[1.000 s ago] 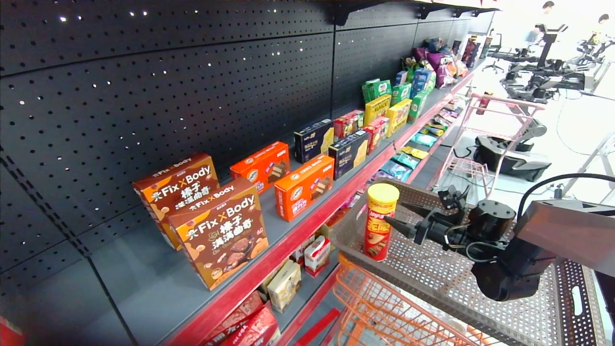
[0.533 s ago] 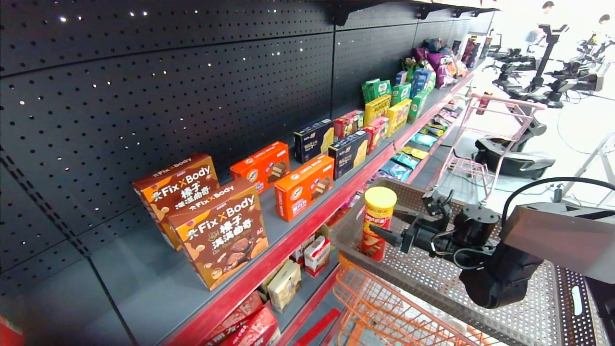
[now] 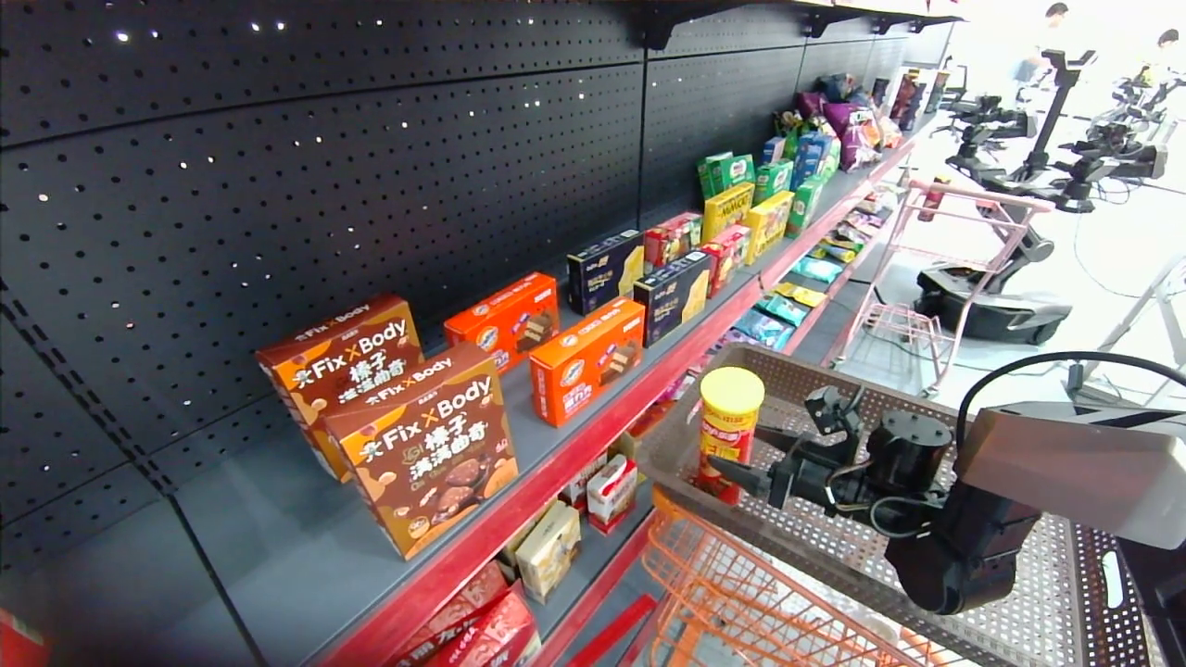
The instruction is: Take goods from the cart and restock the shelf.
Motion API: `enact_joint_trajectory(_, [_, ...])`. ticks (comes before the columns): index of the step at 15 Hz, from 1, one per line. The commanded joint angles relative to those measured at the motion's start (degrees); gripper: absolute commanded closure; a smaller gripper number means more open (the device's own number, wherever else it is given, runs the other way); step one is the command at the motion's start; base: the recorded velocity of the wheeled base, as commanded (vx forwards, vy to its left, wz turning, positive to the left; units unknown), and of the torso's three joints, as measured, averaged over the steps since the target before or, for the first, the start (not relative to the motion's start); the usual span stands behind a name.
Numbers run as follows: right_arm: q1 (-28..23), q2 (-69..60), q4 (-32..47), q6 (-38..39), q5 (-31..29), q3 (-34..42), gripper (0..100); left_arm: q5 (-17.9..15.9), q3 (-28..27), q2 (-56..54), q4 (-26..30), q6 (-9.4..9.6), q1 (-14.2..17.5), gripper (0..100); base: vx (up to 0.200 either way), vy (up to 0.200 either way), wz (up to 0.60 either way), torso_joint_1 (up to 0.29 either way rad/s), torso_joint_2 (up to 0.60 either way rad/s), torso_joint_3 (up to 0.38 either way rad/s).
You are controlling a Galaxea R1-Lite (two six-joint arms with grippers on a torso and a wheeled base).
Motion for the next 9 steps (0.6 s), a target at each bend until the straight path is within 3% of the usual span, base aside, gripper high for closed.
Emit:
enact_joint_trajectory(1, [-0.4,1.1,0.0,0.0,0.0,-0.4,0,0.0,0.0,0.0,0.0,-0.03,0.0,0,0.0,0.0,0.0,0.0,0.0,0.0])
enact_joint_trajectory(9, [-2.3,4.0,0.0,0.0,0.0,-3.7,0,0.0,0.0,0.0,0.0,-0.03,0.0,0,0.0,0.0,0.0,0.0,0.0,0.0])
